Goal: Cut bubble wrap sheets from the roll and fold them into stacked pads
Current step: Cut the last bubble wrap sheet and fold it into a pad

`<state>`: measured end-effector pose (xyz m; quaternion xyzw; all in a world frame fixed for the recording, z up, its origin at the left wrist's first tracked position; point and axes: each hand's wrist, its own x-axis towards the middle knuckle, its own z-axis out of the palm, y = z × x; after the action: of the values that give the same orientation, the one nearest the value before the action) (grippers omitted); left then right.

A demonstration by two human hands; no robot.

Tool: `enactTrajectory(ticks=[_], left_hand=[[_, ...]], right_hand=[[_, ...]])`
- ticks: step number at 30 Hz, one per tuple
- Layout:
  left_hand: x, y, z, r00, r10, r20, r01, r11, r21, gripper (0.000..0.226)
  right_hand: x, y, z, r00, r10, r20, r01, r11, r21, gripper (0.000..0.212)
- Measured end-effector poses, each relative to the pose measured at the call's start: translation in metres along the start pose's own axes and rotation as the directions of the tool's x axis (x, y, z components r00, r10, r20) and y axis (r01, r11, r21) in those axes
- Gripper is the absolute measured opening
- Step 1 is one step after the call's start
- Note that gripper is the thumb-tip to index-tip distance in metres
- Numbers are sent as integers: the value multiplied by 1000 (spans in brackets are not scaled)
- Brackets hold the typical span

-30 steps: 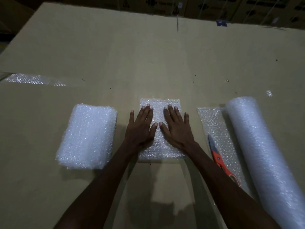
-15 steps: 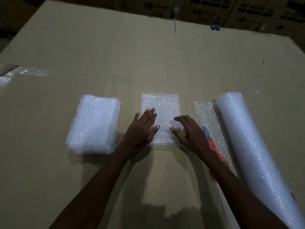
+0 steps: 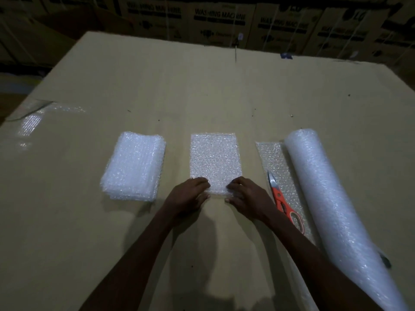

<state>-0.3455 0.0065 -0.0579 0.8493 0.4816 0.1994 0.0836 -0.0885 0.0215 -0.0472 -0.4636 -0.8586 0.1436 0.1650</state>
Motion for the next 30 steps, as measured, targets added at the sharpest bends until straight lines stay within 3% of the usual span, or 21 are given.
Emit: enactTrajectory(ticks=[3, 5, 8, 12, 16, 20, 23, 30], left_hand=[[1, 5, 1, 998, -50, 26, 50, 998, -23, 35], [0, 10, 0, 999, -41, 27, 41, 999, -10, 38], [-2, 18, -1, 987, -130, 91, 134, 991, -32, 35], [2, 19, -5, 966, -258, -10, 251, 948, -197, 39], [19, 7, -16, 905, -425, -34, 339, 765, -547, 22], [44, -15, -24, 871, -492, 9, 358, 621, -697, 18], [64, -34, -30, 848, -529, 24, 381, 578, -722, 15], [107, -65, -29, 761, -647, -55, 498, 636, -590, 14]], right_hand=[[0, 0, -3, 1000, -25, 2, 25, 998, -58, 31], [0, -3, -6, 1000, -10, 0, 10, 1000, -30, 36], [-2, -5, -16, 1000, 21, 4, -21, 998, 61, 43], [-7, 7, -25, 983, 183, -18, -172, 947, 271, 21], [3, 22, -33, 945, 326, 0, -281, 813, 510, 25], [33, 30, -42, 919, 393, -29, -297, 739, 604, 21], [64, 38, -40, 882, 465, -79, -310, 697, 647, 17], [124, 56, -30, 797, 597, -91, -377, 610, 697, 21]])
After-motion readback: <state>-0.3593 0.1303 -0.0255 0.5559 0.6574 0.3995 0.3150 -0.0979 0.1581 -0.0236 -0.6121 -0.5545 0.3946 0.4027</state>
